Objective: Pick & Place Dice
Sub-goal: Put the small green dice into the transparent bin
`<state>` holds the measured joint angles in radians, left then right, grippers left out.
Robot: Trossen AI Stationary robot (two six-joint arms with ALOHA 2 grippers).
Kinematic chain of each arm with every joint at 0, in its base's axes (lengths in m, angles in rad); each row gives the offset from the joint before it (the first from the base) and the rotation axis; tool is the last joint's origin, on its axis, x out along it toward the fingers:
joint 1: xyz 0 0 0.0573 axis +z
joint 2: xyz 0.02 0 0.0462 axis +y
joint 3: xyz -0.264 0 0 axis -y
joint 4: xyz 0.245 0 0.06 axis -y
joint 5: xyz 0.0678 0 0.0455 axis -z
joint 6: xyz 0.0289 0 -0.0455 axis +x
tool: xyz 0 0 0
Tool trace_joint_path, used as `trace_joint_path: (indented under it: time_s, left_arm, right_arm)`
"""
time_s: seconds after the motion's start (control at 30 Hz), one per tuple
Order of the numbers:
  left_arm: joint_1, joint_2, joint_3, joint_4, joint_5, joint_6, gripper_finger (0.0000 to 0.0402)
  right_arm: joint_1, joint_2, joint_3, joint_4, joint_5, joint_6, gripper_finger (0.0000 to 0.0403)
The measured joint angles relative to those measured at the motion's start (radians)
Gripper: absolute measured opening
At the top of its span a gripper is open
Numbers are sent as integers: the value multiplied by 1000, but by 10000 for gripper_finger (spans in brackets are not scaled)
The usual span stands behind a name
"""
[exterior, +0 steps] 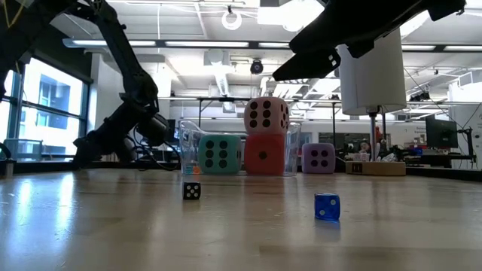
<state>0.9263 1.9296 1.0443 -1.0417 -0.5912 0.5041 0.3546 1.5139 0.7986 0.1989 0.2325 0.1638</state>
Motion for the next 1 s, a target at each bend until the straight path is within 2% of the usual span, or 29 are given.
trace_joint_path:
  time_s: [0.07, 0.2, 0.33, 0.47, 0.67, 0.8, 0.9, 1.0]
  left_arm:
    - [-7, -18, 2, 6, 23, 1, 109]
    - [-13, -63, 12, -36, 170, 17, 73]
    - [-17, -109, 10, -77, 188, -17, 32]
    - [-46, -147, 10, -67, 173, -36, 21]
    - [-72, -159, 10, -42, 157, -45, 20]
    - [-72, -159, 10, -13, 152, -116, 29]
    - [-62, -159, 10, -14, 162, -136, 56]
    - [-46, -159, 10, -15, 221, -140, 100]
  right_arm:
    - [0, 0, 0, 0, 0, 0, 396]
    - [1, 0, 0, 0, -1, 0, 396]
    - [6, 0, 0, 0, -4, 9, 396]
    - [13, 0, 0, 0, -5, 15, 396]
    - [14, 0, 0, 1, -5, 15, 396]
    - [14, 0, 0, 0, -5, 12, 396]
    - [14, 0, 0, 0, -5, 7, 396]
    - [14, 0, 0, 0, -5, 5, 396]
